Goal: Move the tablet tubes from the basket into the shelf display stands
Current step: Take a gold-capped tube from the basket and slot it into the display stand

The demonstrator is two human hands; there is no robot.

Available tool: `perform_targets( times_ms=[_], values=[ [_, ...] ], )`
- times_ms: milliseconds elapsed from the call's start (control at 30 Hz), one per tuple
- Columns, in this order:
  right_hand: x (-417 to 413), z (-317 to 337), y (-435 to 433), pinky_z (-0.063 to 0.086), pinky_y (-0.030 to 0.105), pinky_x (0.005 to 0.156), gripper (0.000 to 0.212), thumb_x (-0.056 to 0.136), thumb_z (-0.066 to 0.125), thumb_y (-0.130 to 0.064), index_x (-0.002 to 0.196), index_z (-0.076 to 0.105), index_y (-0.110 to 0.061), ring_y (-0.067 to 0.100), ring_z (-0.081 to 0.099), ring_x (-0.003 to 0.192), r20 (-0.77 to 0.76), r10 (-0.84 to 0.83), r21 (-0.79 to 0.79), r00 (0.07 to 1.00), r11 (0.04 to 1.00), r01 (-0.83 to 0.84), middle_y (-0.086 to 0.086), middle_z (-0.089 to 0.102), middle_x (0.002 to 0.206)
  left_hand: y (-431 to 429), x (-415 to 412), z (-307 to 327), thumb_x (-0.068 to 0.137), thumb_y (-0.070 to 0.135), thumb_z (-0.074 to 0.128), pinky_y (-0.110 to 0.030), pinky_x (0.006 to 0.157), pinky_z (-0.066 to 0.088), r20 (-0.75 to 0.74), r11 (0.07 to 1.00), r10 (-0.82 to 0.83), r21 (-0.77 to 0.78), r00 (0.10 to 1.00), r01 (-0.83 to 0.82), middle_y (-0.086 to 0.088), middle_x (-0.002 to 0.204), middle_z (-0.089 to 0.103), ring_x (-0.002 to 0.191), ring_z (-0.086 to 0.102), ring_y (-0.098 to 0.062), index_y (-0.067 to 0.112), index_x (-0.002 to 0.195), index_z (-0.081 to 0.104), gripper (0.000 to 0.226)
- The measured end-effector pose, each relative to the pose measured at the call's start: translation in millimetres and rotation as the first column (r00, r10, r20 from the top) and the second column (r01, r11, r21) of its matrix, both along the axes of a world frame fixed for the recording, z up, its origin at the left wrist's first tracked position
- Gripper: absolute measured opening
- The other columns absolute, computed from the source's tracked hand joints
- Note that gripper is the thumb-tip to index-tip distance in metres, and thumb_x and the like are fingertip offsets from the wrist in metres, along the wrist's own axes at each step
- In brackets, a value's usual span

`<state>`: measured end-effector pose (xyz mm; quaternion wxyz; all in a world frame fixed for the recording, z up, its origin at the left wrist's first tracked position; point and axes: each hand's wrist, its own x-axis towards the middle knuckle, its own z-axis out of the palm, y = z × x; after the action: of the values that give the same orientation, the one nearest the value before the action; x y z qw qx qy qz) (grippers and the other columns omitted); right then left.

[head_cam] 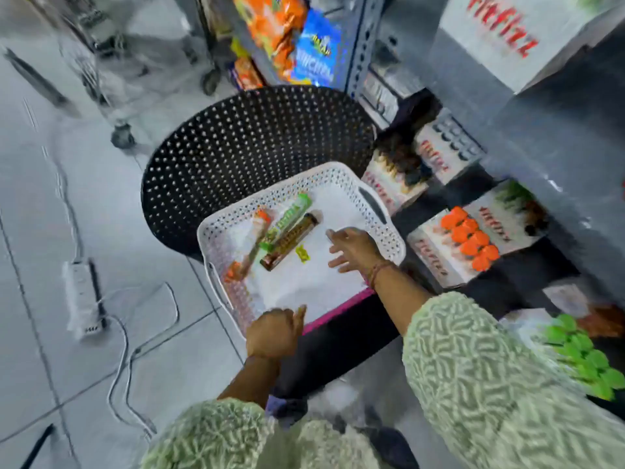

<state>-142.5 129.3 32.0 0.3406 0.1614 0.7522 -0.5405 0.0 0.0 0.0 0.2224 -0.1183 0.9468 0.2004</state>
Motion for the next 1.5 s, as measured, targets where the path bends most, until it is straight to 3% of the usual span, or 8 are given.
perform_targets(
  times_ms=[100,233,633,833,1067,1200,1333,1500],
  values=[
    [-13.9,-16.1,-29.8,0.050,0.037,0.059,0.031,0.086,0.056,-0.034,0.072,0.054,-0.006,0.030,0.059,0.063,0.062,-0.074,-0.018,0.995,0.997,0.076,0.031,0.057,0.099,0.0,-2.2,-12.2,0.096,0.043,0.027,-0.038,0.069,0.049,-0.070,0.999,-0.042,-0.001,0.997,0.042,-0.015,0.092,0.068,0.087,0.062,-0.035,0.010,0.078,0.060,0.050],
    [-20.8,-43.9,-65.3,0.056,0.047,0.082,0.062,0.074,0.069,-0.039,0.111,0.055,0.009,0.041,0.067,0.091,0.162,-0.196,-0.009,0.967,0.980,0.200,0.032,0.060,0.112,-2.2,0.4,-23.0,0.095,0.042,0.027,-0.035,0.062,0.046,-0.132,0.999,-0.039,0.027,0.991,0.043,-0.014,0.085,0.068,0.078,0.062,-0.034,0.012,0.074,0.057,0.048],
    [-13.6,-60.3,-60.3,0.057,0.051,0.077,0.016,0.072,0.073,-0.015,0.067,0.062,-0.004,0.034,0.064,0.074,0.022,-0.325,-0.074,0.946,0.943,0.325,0.030,0.068,0.090,-3.7,0.8,-24.8,0.096,0.037,0.030,-0.032,0.057,0.037,-0.165,0.997,-0.054,0.044,0.985,0.062,-0.015,0.079,0.067,0.071,0.060,-0.034,0.011,0.070,0.055,0.045],
    [-3.5,0.3,16.2,0.052,0.027,0.057,0.013,0.070,0.073,-0.012,0.069,0.060,-0.011,0.020,0.060,0.059,-0.159,-0.378,-0.162,0.912,0.921,0.353,0.013,0.063,0.072,-4.8,4.7,-18.4,0.097,0.035,0.030,-0.038,0.075,0.048,-0.079,0.997,0.017,0.073,0.997,-0.012,-0.019,0.093,0.070,0.088,0.062,-0.036,0.012,0.077,0.061,0.044],
    [21.2,104.0,150.6,0.049,0.028,0.055,0.021,0.069,0.075,-0.006,0.065,0.056,-0.015,0.012,0.056,0.057,-0.424,-0.594,-0.261,0.683,0.803,0.536,0.007,0.059,0.066,16.3,-10.2,-4.7,0.097,0.019,0.037,-0.047,0.082,0.047,-0.109,0.996,0.017,0.086,0.994,-0.007,-0.037,0.097,0.065,0.092,0.062,-0.045,-0.009,0.086,0.064,0.040],
    [52.5,146.9,216.7,0.052,0.031,0.054,0.020,0.067,0.076,-0.011,0.065,0.058,-0.020,0.009,0.059,0.048,-0.537,-0.631,-0.274,0.560,0.758,0.592,-0.003,0.063,0.055,80.2,-37.7,20.3,0.077,0.015,0.032,-0.050,0.059,0.053,-0.328,0.969,-0.193,0.084,0.925,0.232,-0.032,0.063,0.064,0.063,0.062,-0.045,-0.010,0.071,0.063,0.040],
    [87.1,178.3,269.6,0.054,0.050,0.074,0.021,0.066,0.077,-0.009,0.066,0.060,-0.021,0.022,0.060,0.066,-0.618,-0.673,-0.300,0.406,0.679,0.670,0.003,0.062,0.066,182.4,-66.5,71.2,0.083,0.023,0.029,-0.046,0.076,0.033,-0.643,0.898,-0.304,0.054,0.703,0.437,-0.033,0.084,0.062,0.084,0.049,-0.039,0.000,0.088,0.059,0.038],
    [135.2,207.2,322.6,0.054,0.041,0.071,0.019,0.064,0.078,-0.013,0.068,0.061,-0.021,0.020,0.059,0.070,-0.665,-0.709,-0.330,0.234,0.561,0.759,0.007,0.063,0.071,301.2,-60.0,136.9,0.091,0.039,0.019,-0.050,0.093,0.036,-0.721,0.675,-0.458,0.100,0.521,0.731,-0.027,0.105,0.061,0.097,0.053,-0.046,0.000,0.100,0.060,0.057]
  ],
)
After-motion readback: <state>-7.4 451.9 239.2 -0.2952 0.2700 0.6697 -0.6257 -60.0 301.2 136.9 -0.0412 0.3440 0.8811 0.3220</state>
